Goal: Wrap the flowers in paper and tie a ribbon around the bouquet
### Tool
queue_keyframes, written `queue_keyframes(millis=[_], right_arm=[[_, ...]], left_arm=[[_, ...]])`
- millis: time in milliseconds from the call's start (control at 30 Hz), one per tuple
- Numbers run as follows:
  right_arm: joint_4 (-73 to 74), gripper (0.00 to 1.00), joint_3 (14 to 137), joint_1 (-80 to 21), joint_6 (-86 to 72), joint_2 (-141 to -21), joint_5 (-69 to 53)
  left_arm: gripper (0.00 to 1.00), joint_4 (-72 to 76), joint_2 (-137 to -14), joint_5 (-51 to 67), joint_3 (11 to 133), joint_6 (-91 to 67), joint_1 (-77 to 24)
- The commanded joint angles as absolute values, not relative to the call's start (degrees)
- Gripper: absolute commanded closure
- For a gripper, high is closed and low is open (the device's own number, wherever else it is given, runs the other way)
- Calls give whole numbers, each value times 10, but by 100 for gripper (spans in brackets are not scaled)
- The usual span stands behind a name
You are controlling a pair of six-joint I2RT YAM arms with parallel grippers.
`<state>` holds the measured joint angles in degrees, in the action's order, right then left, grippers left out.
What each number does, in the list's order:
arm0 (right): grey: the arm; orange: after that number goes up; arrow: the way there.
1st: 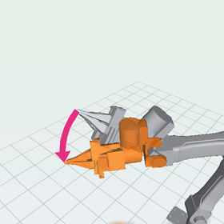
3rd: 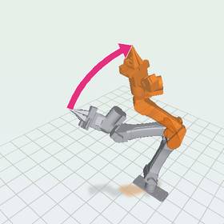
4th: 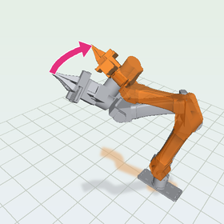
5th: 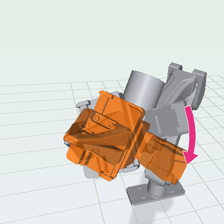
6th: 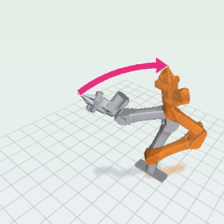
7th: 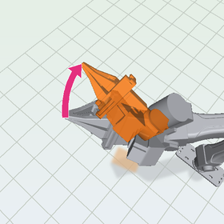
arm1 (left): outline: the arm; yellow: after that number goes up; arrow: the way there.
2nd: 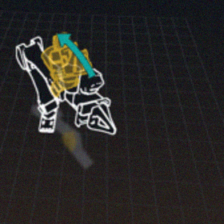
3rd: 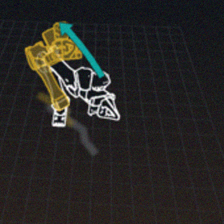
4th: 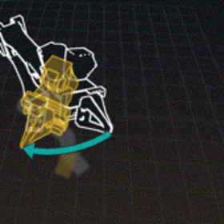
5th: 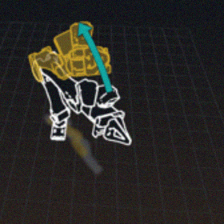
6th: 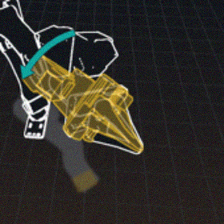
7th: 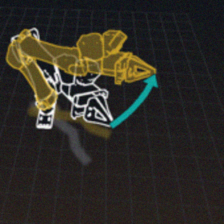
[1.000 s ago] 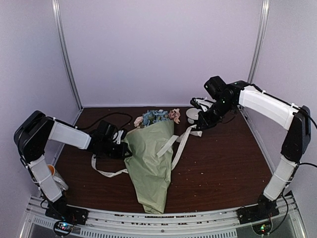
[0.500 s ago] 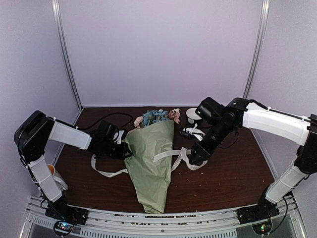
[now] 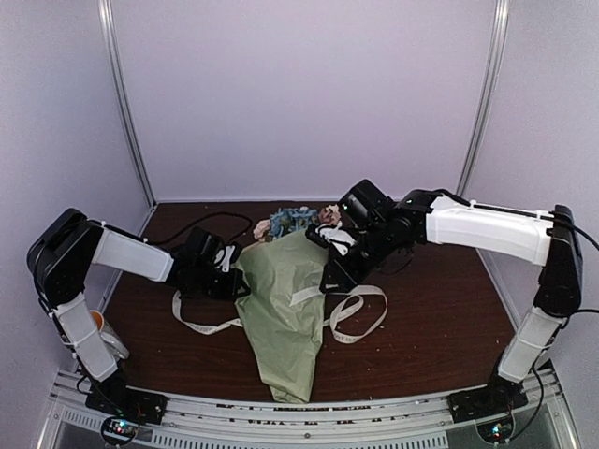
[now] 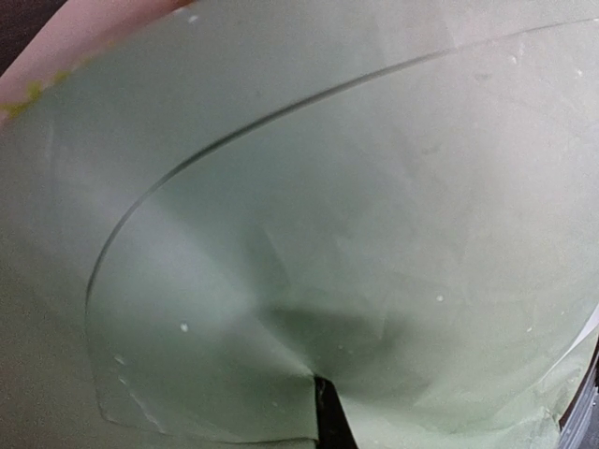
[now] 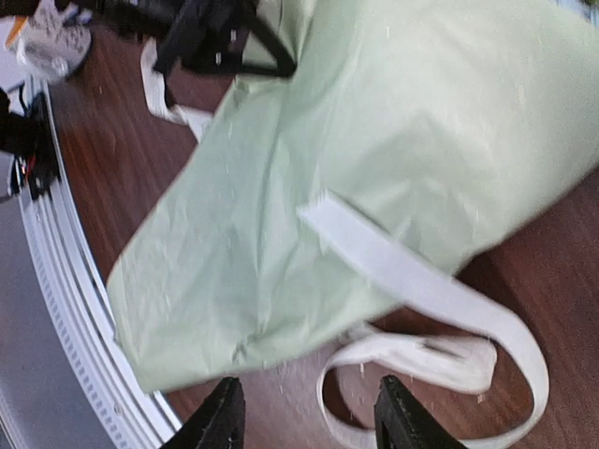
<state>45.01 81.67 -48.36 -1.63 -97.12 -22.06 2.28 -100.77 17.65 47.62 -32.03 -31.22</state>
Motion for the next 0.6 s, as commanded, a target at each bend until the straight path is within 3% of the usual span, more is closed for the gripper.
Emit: queue_keyframes(millis=[0, 200, 400, 567], right_arm=[[247, 54, 852, -488, -103, -1047, -242], [215, 60, 936, -492, -187, -1198, -269], [225, 61, 987, -509, -208, -1274, -286], [218, 61, 964, -507, -241, -1286, -286]], left_arm=[[100, 14, -1016, 163, 482, -315, -318], [100, 7, -996, 156, 480, -328, -318], [97, 1, -968, 146, 485, -343, -318], [42, -17, -903, 173, 493, -345, -318]])
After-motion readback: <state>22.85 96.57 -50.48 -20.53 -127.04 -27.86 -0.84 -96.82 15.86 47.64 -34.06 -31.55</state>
